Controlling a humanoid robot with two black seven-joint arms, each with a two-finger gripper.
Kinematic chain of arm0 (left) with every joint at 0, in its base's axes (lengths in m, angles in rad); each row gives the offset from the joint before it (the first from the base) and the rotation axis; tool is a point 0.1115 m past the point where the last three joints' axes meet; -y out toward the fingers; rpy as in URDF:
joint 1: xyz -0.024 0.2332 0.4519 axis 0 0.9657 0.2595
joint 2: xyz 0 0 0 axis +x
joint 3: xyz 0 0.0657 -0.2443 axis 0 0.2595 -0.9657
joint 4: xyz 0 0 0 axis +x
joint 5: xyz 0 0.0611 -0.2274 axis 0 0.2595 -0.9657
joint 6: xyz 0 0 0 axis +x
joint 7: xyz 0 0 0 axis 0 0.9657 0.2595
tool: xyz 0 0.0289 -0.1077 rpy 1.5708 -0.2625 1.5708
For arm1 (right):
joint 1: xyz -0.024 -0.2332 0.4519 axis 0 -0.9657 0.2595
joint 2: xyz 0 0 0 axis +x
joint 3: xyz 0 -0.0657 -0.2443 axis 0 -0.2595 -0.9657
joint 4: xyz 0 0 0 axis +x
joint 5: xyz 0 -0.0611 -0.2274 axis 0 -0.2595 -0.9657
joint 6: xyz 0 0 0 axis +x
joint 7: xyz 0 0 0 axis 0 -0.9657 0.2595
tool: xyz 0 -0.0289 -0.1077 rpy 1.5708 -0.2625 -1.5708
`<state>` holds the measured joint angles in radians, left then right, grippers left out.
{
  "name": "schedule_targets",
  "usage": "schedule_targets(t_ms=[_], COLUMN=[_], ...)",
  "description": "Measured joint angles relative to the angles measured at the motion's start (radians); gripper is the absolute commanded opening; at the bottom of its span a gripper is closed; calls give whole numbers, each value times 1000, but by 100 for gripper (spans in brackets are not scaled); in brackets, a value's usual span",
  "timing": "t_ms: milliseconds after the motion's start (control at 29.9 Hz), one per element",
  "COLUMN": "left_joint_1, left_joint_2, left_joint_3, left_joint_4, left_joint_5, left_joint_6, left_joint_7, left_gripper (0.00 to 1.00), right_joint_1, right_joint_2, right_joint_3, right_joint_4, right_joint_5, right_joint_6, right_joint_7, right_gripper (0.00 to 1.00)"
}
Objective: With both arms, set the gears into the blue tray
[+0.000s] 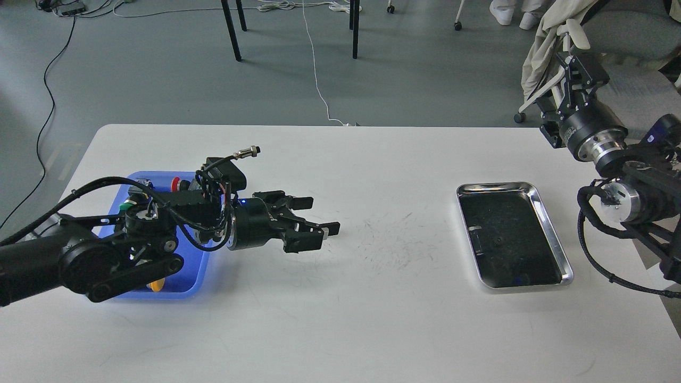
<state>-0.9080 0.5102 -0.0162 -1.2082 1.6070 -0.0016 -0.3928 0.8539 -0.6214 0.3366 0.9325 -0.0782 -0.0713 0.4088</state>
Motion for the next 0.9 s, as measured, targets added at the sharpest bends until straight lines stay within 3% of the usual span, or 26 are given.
schedule_targets(t_ms=[167, 602, 903], left_joint_1=[3, 51, 75], left_joint_2=[-56, -145, -213], left_joint_3=[14, 14, 13], left_joint_4=[79, 247, 337], left_joint_5=[63, 185, 228], left_joint_6=[16, 158, 191], left_joint_7=[-1, -21, -25], left_gripper=[84, 76, 66], right_joint_1=[-9, -9, -3], right_joint_2=[2, 4, 4], right_joint_3=[2, -1, -6], right_joint_4=[-2, -2, -5], right_joint_5=[22, 21, 20], right_joint_6=[0, -5, -5], right_joint_7=[-11, -9, -8], right_gripper=[98, 98, 98])
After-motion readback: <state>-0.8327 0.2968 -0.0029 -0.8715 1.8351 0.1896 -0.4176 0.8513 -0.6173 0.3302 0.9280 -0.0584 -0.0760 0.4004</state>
